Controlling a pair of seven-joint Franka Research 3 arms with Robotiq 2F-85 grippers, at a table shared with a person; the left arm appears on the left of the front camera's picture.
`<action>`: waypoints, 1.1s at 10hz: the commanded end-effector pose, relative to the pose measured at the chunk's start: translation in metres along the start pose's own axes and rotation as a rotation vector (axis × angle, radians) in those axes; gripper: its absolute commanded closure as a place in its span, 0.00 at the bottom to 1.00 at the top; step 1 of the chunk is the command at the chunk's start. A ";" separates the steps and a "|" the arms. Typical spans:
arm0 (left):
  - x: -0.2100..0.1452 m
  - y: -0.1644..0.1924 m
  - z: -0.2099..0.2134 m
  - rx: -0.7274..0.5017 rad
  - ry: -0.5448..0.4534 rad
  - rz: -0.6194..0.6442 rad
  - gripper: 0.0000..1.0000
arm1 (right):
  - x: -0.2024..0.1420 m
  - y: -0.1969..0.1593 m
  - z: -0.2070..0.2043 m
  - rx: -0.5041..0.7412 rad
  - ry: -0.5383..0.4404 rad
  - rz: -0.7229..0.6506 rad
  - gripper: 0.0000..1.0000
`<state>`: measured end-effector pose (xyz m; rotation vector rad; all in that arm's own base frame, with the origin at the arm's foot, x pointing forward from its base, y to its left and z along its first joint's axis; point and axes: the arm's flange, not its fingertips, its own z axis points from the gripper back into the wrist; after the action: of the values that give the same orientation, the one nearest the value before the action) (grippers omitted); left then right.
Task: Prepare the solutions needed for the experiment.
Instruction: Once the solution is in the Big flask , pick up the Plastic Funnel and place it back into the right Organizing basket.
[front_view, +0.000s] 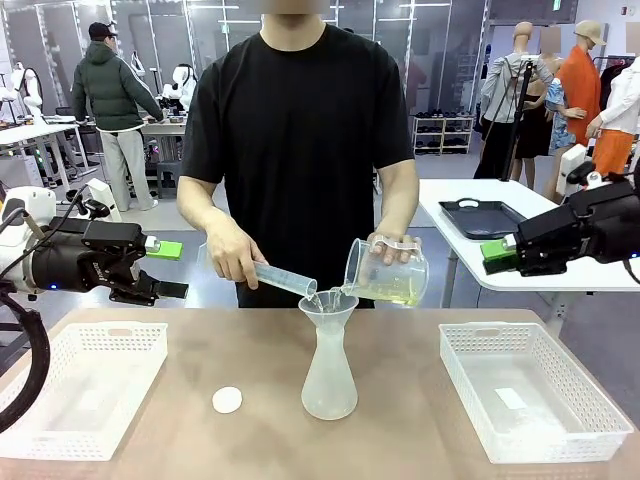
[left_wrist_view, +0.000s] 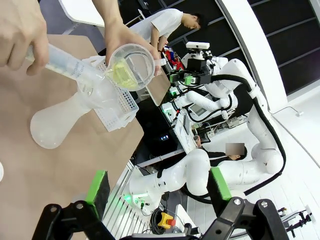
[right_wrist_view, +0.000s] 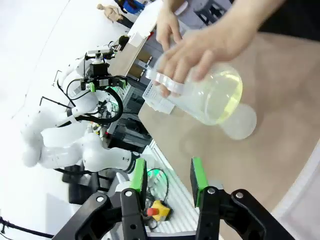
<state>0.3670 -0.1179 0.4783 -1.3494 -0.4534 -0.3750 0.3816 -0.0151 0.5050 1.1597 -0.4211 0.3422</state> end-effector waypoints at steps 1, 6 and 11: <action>0.001 -0.002 -0.002 -0.022 -0.015 0.009 0.00 | 0.009 0.007 -0.004 -0.008 0.020 -0.095 0.54; 0.001 -0.002 -0.002 -0.022 -0.015 0.009 0.00 | 0.003 -0.011 -0.004 0.030 -0.008 -0.170 0.54; 0.001 -0.002 -0.002 -0.022 -0.015 0.009 0.00 | 0.001 -0.010 -0.003 -0.019 0.006 -0.137 0.54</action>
<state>0.3670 -0.1179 0.4783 -1.3496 -0.4533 -0.3751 0.3881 -0.0160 0.4947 1.1700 -0.3325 0.2165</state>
